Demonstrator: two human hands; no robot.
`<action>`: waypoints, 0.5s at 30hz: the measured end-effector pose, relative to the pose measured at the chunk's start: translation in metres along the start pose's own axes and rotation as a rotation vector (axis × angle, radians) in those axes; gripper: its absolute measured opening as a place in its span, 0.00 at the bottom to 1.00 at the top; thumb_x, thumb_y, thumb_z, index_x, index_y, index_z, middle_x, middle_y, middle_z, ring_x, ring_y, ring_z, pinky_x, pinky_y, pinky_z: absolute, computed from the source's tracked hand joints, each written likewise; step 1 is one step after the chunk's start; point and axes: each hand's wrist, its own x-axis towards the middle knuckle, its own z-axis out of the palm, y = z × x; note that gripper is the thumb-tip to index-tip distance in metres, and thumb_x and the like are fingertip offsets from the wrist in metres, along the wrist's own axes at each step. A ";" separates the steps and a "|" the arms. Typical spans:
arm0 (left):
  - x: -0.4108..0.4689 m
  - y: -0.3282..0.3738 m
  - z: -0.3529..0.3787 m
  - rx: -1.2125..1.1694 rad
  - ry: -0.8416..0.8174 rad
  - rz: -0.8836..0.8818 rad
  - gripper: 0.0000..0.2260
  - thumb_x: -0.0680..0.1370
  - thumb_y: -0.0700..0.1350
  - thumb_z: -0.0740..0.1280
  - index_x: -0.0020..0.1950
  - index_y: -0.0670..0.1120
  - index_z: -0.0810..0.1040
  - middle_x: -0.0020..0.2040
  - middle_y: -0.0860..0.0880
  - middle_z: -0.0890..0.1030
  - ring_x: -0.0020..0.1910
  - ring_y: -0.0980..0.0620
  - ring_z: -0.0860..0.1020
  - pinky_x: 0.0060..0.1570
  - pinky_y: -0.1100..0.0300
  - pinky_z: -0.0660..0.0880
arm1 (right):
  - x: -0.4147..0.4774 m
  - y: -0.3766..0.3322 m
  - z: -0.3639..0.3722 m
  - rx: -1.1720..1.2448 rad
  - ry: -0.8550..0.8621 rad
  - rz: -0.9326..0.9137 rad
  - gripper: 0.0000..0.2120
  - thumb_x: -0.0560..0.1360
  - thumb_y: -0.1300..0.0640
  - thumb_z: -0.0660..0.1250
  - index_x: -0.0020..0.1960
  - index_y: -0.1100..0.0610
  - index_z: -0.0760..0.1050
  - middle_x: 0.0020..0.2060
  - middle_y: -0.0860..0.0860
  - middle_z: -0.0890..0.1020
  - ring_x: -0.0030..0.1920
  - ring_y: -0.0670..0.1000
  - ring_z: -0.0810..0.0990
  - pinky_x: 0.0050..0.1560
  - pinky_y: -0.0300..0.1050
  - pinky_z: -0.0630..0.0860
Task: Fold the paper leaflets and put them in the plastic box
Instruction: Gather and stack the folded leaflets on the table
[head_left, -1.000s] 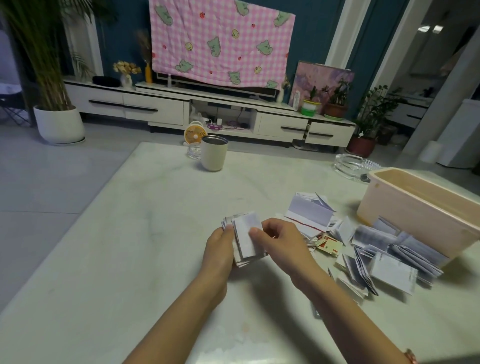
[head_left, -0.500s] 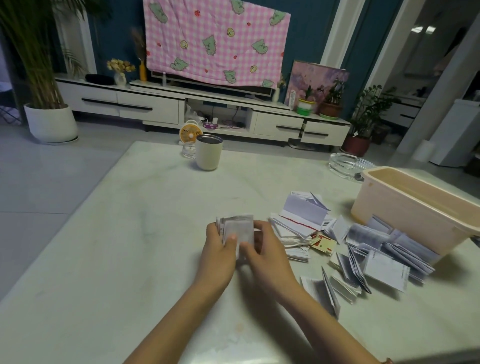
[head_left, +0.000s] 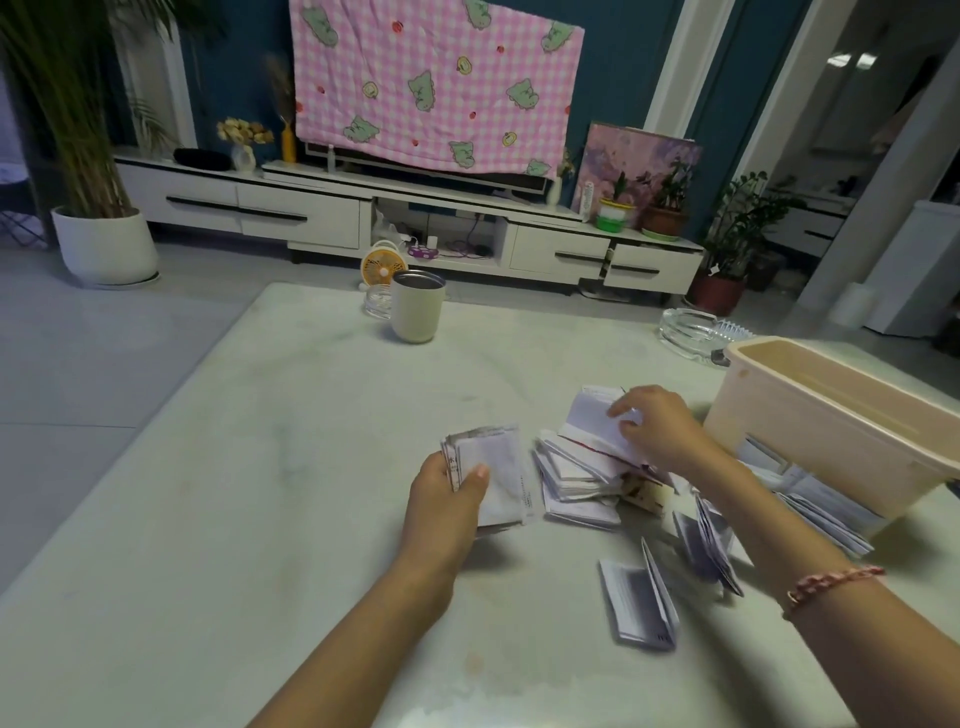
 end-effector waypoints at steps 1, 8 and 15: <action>0.000 -0.001 0.001 -0.020 -0.006 -0.026 0.08 0.79 0.37 0.61 0.55 0.44 0.75 0.49 0.49 0.80 0.43 0.54 0.78 0.38 0.70 0.74 | 0.004 0.008 0.006 -0.037 -0.041 0.007 0.13 0.73 0.66 0.61 0.54 0.58 0.81 0.59 0.55 0.78 0.61 0.56 0.74 0.61 0.44 0.68; 0.003 0.002 0.002 -0.127 -0.024 -0.143 0.06 0.79 0.38 0.61 0.51 0.46 0.76 0.51 0.46 0.82 0.50 0.46 0.80 0.55 0.53 0.75 | -0.002 0.004 0.009 0.048 0.106 0.032 0.09 0.75 0.64 0.64 0.51 0.64 0.80 0.54 0.57 0.81 0.56 0.58 0.77 0.56 0.45 0.70; 0.012 0.005 -0.004 -0.373 -0.091 -0.188 0.08 0.80 0.37 0.60 0.51 0.43 0.78 0.44 0.49 0.84 0.43 0.51 0.82 0.49 0.57 0.78 | -0.035 -0.033 -0.024 0.778 0.200 0.110 0.20 0.72 0.69 0.66 0.61 0.59 0.68 0.47 0.58 0.77 0.35 0.55 0.80 0.27 0.33 0.74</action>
